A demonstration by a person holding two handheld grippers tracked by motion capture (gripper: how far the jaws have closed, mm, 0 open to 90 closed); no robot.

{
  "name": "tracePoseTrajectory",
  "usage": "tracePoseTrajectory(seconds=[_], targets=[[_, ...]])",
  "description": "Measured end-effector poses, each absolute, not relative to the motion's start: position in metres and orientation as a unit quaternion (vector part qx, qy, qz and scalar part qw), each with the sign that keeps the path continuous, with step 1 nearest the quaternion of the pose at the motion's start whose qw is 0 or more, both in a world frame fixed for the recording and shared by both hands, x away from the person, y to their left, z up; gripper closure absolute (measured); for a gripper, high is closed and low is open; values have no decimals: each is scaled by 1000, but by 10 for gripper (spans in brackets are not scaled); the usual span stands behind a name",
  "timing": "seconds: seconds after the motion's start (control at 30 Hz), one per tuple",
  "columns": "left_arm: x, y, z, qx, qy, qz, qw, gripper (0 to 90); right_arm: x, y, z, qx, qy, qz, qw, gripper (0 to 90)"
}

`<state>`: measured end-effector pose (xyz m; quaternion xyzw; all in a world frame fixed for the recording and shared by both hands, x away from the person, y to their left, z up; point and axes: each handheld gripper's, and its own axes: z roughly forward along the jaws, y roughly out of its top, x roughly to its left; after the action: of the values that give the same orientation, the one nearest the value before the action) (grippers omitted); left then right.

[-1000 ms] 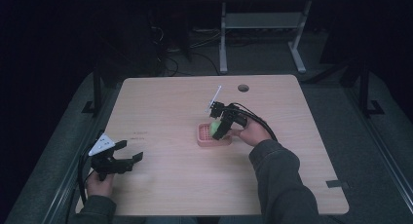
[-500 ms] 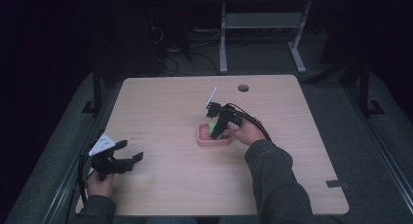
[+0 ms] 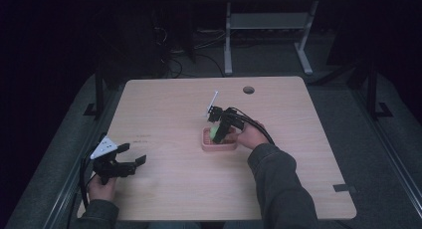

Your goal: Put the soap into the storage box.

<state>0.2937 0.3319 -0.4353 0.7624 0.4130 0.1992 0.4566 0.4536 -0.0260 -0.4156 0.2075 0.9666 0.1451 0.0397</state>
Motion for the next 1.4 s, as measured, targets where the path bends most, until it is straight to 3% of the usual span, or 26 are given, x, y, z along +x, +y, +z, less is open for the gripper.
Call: tracePoseTrajectory(seconds=[1.4], targets=[[292, 331, -436, 767, 411, 199, 451, 144, 443, -68, -399, 245, 950, 192, 23, 190]])
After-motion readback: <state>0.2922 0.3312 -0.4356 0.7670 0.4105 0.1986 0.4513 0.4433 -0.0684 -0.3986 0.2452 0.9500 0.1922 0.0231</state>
